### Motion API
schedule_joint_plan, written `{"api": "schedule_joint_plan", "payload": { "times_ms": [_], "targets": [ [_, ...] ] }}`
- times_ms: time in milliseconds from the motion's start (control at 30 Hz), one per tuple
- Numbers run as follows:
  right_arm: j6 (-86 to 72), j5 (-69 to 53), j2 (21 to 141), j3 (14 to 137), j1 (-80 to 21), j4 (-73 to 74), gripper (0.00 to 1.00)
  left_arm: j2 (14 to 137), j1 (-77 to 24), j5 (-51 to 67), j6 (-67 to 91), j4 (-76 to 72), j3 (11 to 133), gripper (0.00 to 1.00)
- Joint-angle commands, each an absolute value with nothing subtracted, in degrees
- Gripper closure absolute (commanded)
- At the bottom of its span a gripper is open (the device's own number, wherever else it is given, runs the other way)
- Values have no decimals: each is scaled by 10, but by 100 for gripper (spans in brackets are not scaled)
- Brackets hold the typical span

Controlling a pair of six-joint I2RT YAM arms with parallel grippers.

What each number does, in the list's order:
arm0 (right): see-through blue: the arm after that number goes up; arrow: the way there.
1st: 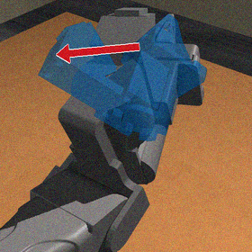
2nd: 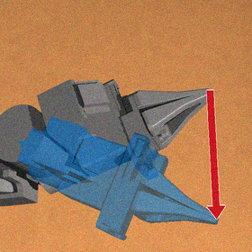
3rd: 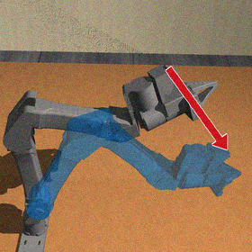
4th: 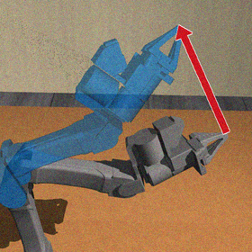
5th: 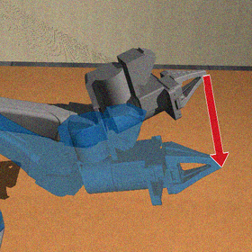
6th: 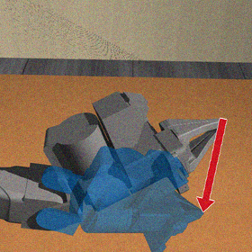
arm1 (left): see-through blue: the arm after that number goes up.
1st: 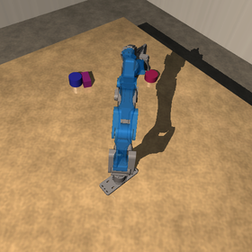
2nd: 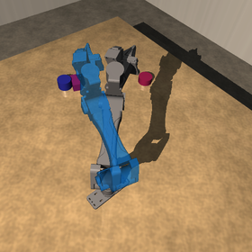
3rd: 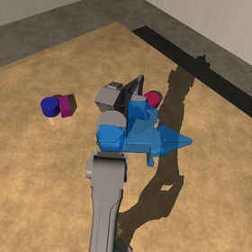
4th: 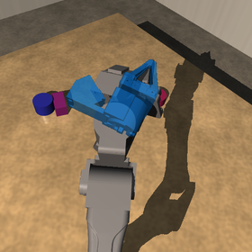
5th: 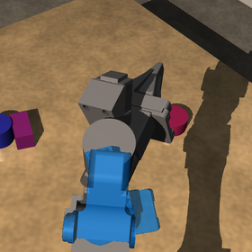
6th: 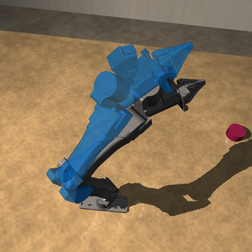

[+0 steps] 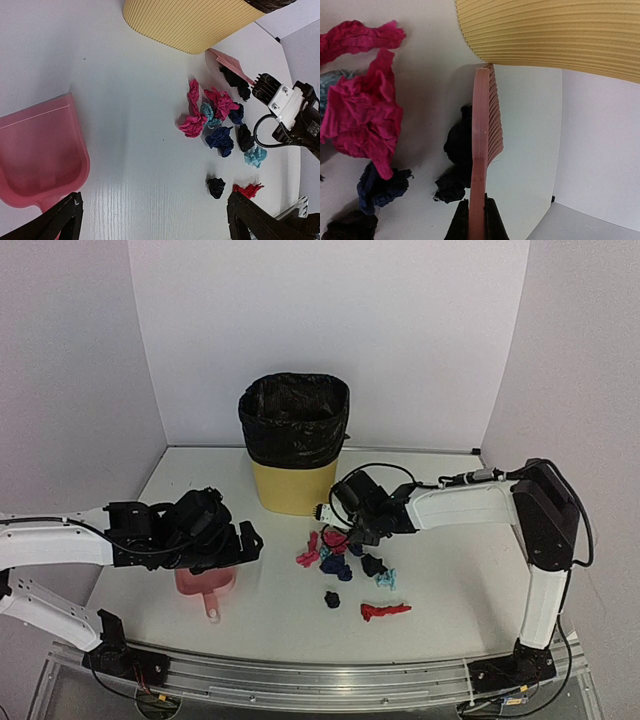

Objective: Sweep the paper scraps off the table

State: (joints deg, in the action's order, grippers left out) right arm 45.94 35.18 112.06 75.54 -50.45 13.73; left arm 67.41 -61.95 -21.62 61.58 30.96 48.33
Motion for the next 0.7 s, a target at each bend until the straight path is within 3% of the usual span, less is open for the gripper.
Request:
{"api": "schedule_joint_plan", "payload": {
  "times_ms": [0, 367, 667],
  "targets": [
    [397, 323, 1065, 729, -551, 214, 100, 698, -622, -213, 613, 300, 513, 0],
    [289, 320, 979, 731, -625, 312, 100, 740, -621, -191, 596, 272, 526, 0],
    [260, 499, 946, 792, -626, 313, 100, 734, -622, -187, 592, 273, 535, 0]
  ]
}}
